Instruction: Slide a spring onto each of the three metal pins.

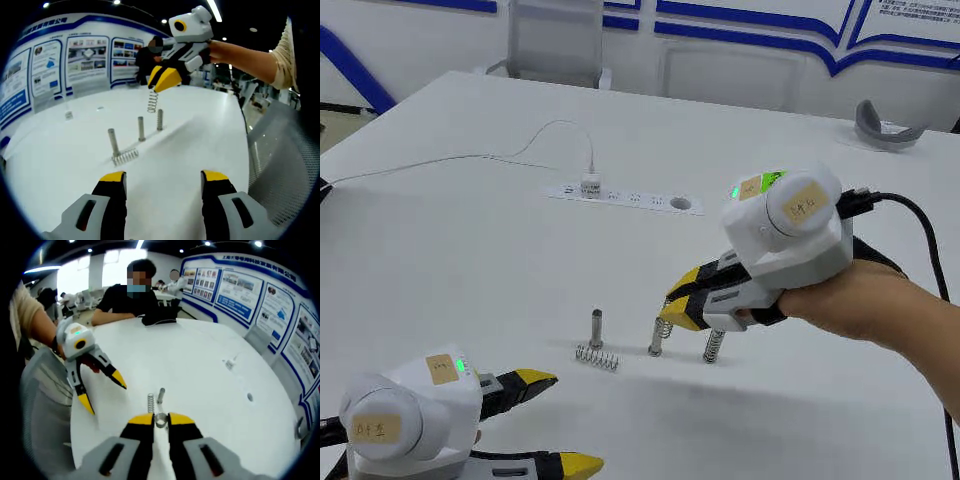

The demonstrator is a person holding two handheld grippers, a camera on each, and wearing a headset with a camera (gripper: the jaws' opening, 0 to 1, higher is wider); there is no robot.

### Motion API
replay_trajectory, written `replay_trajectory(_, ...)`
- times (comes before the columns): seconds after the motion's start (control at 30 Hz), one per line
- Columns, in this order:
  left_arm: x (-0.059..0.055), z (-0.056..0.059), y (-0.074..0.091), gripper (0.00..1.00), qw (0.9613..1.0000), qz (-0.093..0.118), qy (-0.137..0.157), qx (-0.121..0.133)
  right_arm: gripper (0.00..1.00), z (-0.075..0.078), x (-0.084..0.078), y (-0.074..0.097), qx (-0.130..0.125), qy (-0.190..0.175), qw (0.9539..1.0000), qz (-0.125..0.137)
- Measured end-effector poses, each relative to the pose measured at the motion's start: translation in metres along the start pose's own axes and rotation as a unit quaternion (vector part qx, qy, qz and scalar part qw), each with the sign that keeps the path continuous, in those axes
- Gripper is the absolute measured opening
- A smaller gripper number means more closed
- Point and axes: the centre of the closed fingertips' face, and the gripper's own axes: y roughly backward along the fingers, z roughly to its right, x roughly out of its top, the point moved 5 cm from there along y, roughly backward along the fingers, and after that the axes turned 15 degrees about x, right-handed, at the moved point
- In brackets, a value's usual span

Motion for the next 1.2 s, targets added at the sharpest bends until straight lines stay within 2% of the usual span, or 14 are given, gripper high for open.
replay_trajectory(0.23, -0.001, -0.001, 0.001, 0.61, 1.0000, -0.001, 0.001, 0.003, 0.12, 0.014, -0.004, -0.003, -0.023, -0.012, 0.9997, 0.001)
replay_trajectory(0.37, -0.001, -0.001, 0.001, 0.61, 1.0000, -0.001, 0.002, 0.004, 0.12, 0.019, -0.005, -0.006, -0.028, -0.017, 0.9995, 0.000)
replay_trajectory(1.2, -0.003, -0.004, 0.002, 0.60, 1.0000, -0.003, 0.004, 0.008, 0.12, 0.030, -0.016, -0.026, -0.017, -0.043, 0.9988, -0.014)
